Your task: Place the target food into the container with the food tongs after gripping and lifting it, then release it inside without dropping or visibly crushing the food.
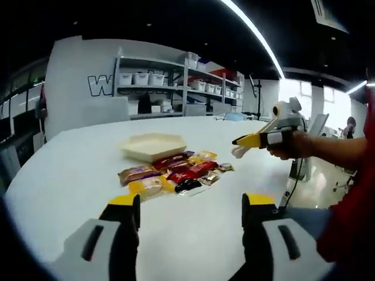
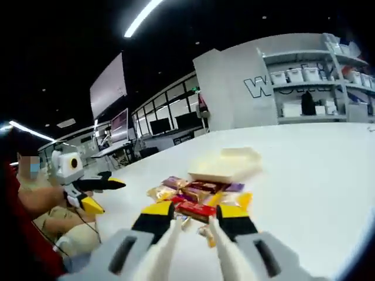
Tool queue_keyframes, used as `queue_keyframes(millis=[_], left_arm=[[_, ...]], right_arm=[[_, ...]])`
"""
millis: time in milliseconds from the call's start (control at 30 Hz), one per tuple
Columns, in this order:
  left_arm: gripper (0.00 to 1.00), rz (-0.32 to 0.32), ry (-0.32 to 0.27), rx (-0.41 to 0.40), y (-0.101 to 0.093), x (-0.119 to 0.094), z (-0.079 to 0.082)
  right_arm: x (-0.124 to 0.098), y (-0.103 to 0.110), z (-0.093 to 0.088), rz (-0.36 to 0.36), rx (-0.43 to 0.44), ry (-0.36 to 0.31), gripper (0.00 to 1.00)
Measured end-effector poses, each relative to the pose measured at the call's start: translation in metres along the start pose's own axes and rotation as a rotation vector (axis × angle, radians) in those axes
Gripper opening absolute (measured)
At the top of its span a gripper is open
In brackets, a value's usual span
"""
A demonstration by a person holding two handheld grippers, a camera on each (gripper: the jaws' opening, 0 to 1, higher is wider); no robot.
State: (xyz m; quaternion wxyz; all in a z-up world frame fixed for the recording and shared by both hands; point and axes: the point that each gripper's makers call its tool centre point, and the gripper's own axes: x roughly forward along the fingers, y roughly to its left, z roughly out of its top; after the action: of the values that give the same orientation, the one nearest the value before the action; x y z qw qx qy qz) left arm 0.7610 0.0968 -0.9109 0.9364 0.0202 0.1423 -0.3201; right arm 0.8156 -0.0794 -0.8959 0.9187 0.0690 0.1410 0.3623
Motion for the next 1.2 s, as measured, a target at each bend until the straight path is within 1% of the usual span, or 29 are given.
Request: queue_keyframes(millis=[67,167,267,333,400,667,700,867,967,1000,1067,1100,1133,1200], left_arm=[[0.69,0.013,0.012,-0.002,0.003,0.000,-0.003],[0.73,0.027,0.018,-0.031,0.005,0.000,-0.005],[0.75,0.049,0.040,-0.027,0.009,0.000,-0.009],[0.77,0.055,0.043,-0.043,0.010,0.000,-0.010],[0.76,0.057,0.035,-0.040,0.010,-0.001,-0.009],[0.75,0.062,0.054,-0.030,0.011,-0.001,-0.011],[0.75,0.063,0.054,-0.029,0.011,-0.001,-0.011],[0.74,0.062,0.051,-0.033,0.011,-0.001,-0.011],[0.73,0.066,0.046,-0.036,0.012,-0.001,-0.010],[0.73,0.066,0.044,-0.038,0.012,-0.001,-0.010],[0.71,0.069,0.041,-0.035,0.013,-0.001,-0.010],[0.71,0.070,0.041,-0.035,0.013,-0.002,-0.010],[0.71,0.070,0.040,-0.036,0.014,-0.002,-0.010],[0.71,0.070,0.044,-0.039,0.014,-0.002,-0.010]], right_arm=[[0.001,-0.003,-0.001,-0.011,-0.011,0.003,0.23],[0.004,-0.009,-0.005,-0.021,-0.049,0.029,0.23],[0.006,-0.012,-0.008,-0.027,-0.062,0.045,0.23],[0.008,-0.013,-0.010,-0.027,-0.067,0.056,0.23],[0.010,-0.014,-0.013,-0.027,-0.077,0.069,0.23],[0.017,-0.019,-0.019,-0.030,-0.103,0.085,0.24],[0.018,-0.018,-0.022,-0.026,-0.117,0.100,0.24],[0.022,-0.018,-0.027,-0.028,-0.137,0.121,0.24],[0.023,-0.019,-0.029,-0.028,-0.134,0.127,0.24],[0.024,-0.019,-0.030,-0.029,-0.117,0.130,0.24],[0.025,-0.022,-0.033,-0.039,-0.108,0.144,0.25],[0.025,-0.022,-0.031,-0.038,-0.114,0.133,0.25],[0.024,-0.021,-0.032,-0.046,-0.094,0.135,0.25],[0.025,-0.022,-0.031,-0.044,-0.094,0.134,0.25]])
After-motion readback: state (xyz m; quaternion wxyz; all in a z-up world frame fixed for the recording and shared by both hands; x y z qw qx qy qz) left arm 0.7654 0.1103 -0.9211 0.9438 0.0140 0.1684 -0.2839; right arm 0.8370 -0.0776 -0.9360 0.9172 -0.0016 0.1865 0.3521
